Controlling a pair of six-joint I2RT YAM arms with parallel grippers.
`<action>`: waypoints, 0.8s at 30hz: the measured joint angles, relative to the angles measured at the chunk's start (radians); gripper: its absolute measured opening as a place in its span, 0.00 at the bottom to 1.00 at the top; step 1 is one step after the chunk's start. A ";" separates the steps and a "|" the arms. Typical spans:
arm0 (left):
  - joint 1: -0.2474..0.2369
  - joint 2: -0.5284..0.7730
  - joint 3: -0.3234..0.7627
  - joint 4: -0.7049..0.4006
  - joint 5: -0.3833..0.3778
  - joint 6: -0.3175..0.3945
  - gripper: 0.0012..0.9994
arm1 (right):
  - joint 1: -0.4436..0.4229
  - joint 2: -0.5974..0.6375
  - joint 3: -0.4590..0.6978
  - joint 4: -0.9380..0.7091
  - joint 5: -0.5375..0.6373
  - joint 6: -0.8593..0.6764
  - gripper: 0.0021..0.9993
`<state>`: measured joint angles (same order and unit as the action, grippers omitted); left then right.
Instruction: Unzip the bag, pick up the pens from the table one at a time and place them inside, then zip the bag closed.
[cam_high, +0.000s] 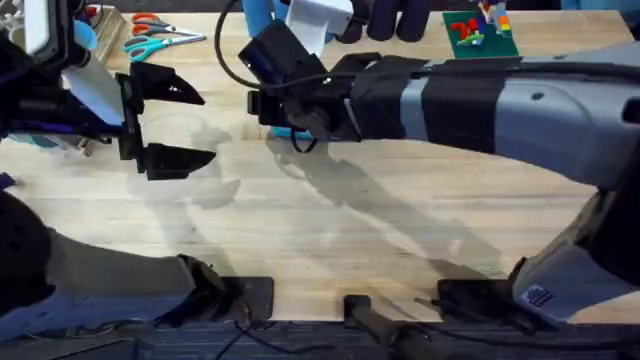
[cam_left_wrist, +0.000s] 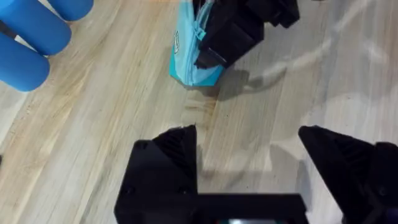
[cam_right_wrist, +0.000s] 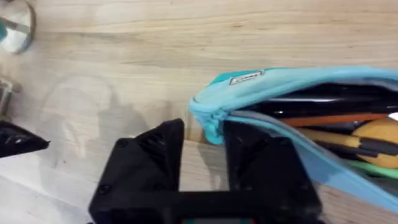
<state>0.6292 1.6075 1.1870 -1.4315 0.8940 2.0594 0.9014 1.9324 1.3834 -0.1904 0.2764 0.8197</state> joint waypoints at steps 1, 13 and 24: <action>0.000 0.000 0.000 0.000 0.000 0.000 0.99 | -0.002 0.000 0.000 -0.003 0.000 0.001 0.36; 0.000 0.000 0.000 0.000 0.000 0.000 0.99 | -0.007 0.000 0.000 -0.018 0.000 0.007 0.03; 0.000 0.000 0.000 0.000 0.000 0.000 0.99 | -0.007 -0.037 0.000 -0.021 0.000 -0.055 0.03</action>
<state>0.6292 1.6073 1.1870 -1.4315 0.8940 2.0594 0.8944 1.8952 1.3834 -0.2111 0.2764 0.7648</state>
